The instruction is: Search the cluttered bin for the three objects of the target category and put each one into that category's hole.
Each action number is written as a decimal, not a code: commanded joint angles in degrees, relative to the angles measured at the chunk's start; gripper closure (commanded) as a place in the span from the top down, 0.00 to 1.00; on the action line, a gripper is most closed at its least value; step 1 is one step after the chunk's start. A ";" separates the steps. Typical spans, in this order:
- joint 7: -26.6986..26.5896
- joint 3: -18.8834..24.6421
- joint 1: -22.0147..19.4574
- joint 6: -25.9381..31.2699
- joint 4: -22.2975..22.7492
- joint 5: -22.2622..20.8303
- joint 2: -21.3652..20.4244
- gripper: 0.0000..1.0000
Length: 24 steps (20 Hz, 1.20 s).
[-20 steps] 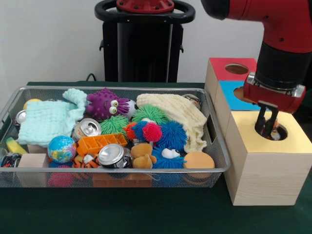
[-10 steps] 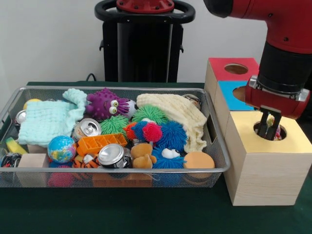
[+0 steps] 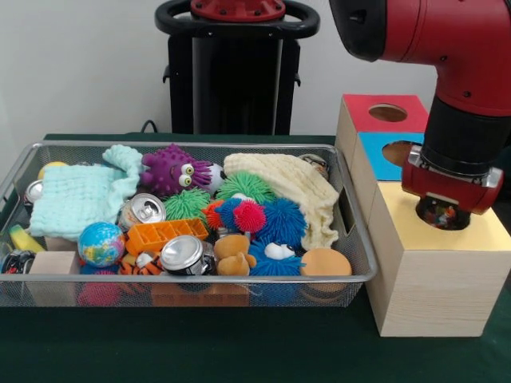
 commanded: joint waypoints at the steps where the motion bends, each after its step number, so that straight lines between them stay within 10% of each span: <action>1: 9.75 -1.22 -0.25 7.20 0.00 -0.39 -1.02 1.00; 24: 7.99 -2.15 0.23 20.90 0.63 -0.28 -9.16 1.00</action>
